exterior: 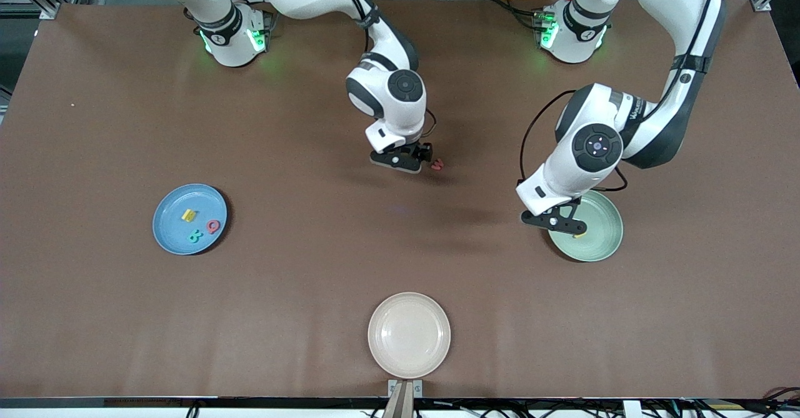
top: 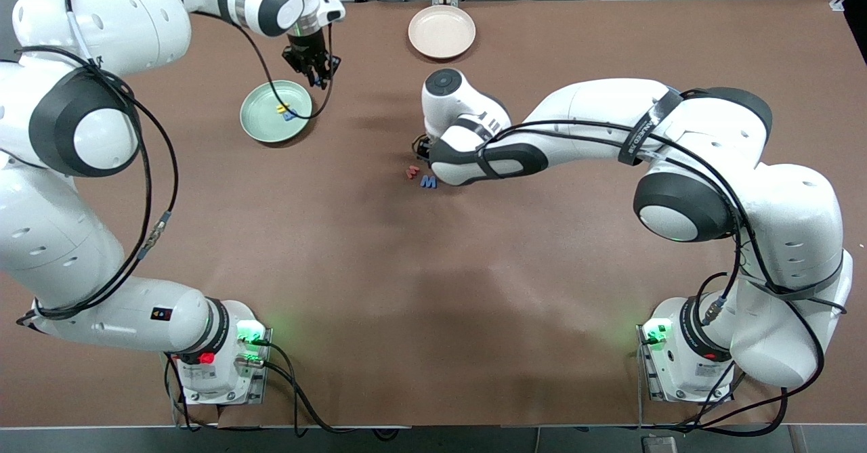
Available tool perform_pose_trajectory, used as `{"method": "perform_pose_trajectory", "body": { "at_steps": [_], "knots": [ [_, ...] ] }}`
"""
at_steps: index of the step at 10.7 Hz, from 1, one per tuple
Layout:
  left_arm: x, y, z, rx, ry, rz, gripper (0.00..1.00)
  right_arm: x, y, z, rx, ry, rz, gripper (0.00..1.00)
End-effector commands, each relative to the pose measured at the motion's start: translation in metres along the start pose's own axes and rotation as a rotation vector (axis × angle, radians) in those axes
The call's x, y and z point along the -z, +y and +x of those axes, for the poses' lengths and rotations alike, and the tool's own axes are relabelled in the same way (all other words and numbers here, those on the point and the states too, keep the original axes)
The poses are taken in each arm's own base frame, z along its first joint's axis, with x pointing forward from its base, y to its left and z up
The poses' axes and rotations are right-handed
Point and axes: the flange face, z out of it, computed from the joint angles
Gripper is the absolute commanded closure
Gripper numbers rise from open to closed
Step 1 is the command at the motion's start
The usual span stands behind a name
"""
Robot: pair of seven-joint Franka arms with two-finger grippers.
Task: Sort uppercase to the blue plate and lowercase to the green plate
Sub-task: 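Place a on green plate with the left gripper while the right gripper reaches M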
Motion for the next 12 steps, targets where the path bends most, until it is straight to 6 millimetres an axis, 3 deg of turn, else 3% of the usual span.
{"method": "perform_pose_trajectory", "body": {
  "at_steps": [1,3,5,8,9,10,11,12],
  "knots": [
    [-0.023,-0.033,-0.019,-0.032,0.001,0.02,1.0,0.005,-0.013,-0.01,-0.01,-0.015,0.024,0.0],
    [-0.047,-0.06,-0.029,-0.031,-0.017,0.012,1.0,-0.002,-0.023,-0.014,0.033,0.01,0.064,0.0],
    [-0.062,-0.09,-0.027,-0.07,-0.019,0.003,1.0,-0.007,-0.026,-0.016,0.052,0.018,0.06,0.0],
    [-0.09,-0.103,-0.028,-0.049,-0.032,-0.008,1.0,-0.02,-0.029,-0.016,0.055,0.014,0.052,0.0],
    [-0.1,-0.104,-0.026,-0.05,-0.029,-0.009,0.82,-0.022,-0.028,-0.016,0.056,0.013,0.049,0.0],
    [-0.102,-0.105,-0.024,-0.051,-0.021,-0.007,0.35,-0.031,-0.028,-0.016,0.056,0.01,0.038,0.0],
    [-0.101,-0.105,-0.024,-0.05,-0.021,-0.006,0.0,-0.033,-0.03,-0.016,0.057,0.01,0.04,0.0],
    [-0.1,-0.103,-0.023,-0.039,-0.019,-0.006,0.0,-0.033,-0.03,-0.016,0.055,0.009,0.04,0.0]
  ]
}}
